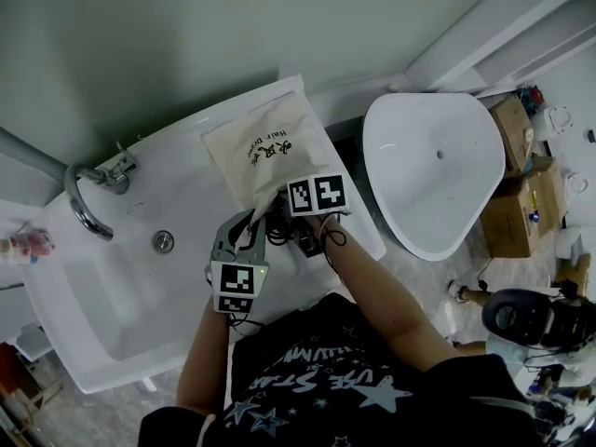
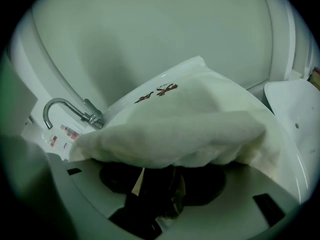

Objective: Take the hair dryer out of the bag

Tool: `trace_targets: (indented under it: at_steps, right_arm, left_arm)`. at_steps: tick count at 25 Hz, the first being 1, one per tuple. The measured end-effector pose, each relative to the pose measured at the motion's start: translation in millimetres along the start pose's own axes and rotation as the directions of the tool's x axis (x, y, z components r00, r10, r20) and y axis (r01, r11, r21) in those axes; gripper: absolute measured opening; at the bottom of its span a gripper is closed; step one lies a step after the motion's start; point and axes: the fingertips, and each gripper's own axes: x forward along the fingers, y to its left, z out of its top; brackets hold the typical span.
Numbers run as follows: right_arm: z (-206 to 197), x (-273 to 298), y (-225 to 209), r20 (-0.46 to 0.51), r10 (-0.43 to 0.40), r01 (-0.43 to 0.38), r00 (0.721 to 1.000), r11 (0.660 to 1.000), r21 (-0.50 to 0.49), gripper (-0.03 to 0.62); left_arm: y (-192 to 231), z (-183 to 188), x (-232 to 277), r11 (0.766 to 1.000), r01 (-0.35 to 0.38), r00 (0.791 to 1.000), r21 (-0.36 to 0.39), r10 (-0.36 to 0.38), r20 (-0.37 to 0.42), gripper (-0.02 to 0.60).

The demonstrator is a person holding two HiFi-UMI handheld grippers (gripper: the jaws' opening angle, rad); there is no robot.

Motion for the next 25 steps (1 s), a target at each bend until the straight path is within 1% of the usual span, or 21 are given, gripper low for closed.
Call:
trace_targets:
  at_steps: [3,6,8,10,12,13,14,20,25]
  right_arm:
    - [3,2,-2,0.004,-0.028,0.028,1.0,1.0,0.006,0.227]
    - [4,2,-3,0.008,-0.037,0.036,0.999,0.997,0.062,0.235]
    - [5,1,-4,0.017,-0.065,0.064,0.998,0.995,0.074,0.227]
    - [5,2,-5,0.031,-0.101,0.1,0.994,0.994,0.043,0.219]
    - [6,3,-5,0.044,-0.122,0.122,0.992,0.992,-0.01,0.203]
    - [6,3,-4,0.047,-0.121,0.123,0.991,0.992,-0.029,0.186]
    - [7,4,-4,0.048,-0.116,0.117,0.992,0.992,-0.036,0.183]
    - [5,4,-3,0.052,-0.07,0.071,0.996,0.997,-0.017,0.175]
    - [1,-12,1,0.046,-0.018,0.018,0.999,1.0,-0.002,0.173]
  left_arm:
    - [1,0,0,1.0,0.006,1.0,-0.007,-0.006,0.005,0.051]
    - [-2,1,1,1.0,0.014,1.0,-0.018,-0.014,0.009,0.051]
    - [-3,1,1,1.0,0.018,1.0,-0.023,-0.018,0.008,0.051]
    - [-2,0,1,0.999,0.019,1.0,-0.026,-0.019,0.007,0.051]
    - [0,-1,-1,0.999,0.019,1.0,-0.026,-0.019,0.005,0.051]
    - [1,-1,-1,0.999,0.019,1.0,-0.025,-0.019,0.005,0.051]
    - [2,-2,-1,1.0,0.02,1.0,-0.024,-0.02,0.004,0.051]
    - [2,-4,1,1.0,0.014,1.0,-0.005,-0.014,0.008,0.051]
    - [5,1,0,1.0,-0.014,1.0,-0.017,0.014,0.01,0.051]
